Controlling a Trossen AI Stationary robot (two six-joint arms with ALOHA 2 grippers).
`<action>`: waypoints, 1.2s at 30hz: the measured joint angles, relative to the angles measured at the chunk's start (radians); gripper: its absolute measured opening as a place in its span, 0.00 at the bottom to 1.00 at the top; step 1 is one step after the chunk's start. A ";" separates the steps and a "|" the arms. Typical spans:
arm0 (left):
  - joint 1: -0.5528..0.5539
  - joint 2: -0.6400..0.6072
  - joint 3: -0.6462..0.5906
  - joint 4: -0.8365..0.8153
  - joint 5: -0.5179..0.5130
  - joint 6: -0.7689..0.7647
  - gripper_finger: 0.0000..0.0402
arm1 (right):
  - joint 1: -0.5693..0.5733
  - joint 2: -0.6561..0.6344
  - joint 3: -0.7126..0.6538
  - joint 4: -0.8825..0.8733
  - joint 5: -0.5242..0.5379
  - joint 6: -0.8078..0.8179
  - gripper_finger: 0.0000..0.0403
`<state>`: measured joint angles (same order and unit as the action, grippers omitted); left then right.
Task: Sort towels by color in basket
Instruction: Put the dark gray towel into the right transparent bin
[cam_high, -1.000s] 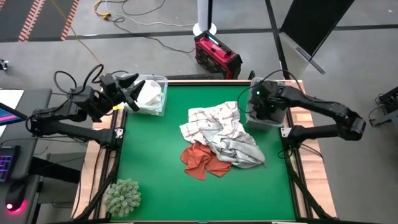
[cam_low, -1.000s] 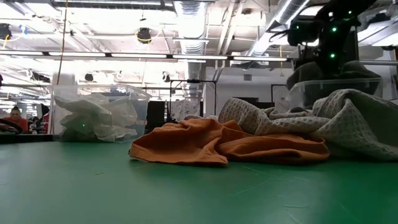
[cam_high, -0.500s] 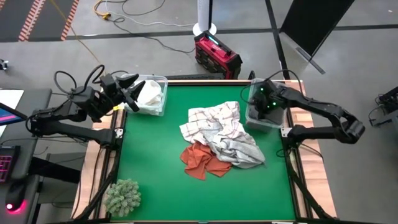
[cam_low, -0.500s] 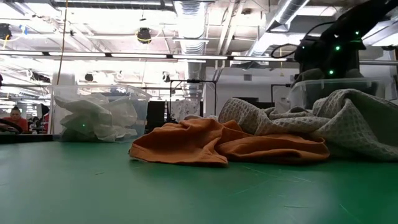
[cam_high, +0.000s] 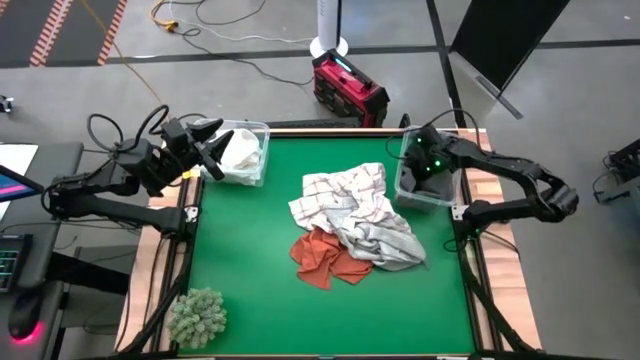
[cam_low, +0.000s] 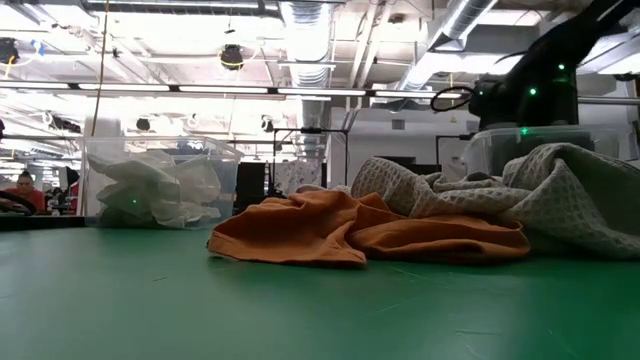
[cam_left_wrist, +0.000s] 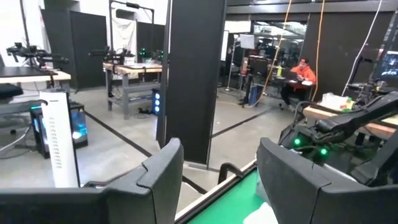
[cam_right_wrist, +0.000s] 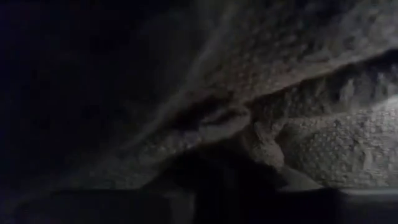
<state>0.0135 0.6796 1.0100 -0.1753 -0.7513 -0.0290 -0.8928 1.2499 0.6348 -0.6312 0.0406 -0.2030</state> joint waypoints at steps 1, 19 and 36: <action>0.000 0.000 0.000 0.000 0.000 0.002 0.48 | 0.000 -0.002 0.024 -0.033 0.000 0.013 0.31; 0.000 0.000 0.000 0.000 0.002 0.025 0.48 | 0.093 -0.078 0.573 -0.520 -0.024 -0.035 0.71; 0.000 0.000 0.000 0.000 0.003 0.004 0.48 | 0.376 0.030 0.591 -0.462 0.217 0.082 0.70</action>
<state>0.0135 0.6796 1.0100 -0.1757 -0.7480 -0.0246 -0.5167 1.2796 1.2259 -1.0936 0.2574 -0.1209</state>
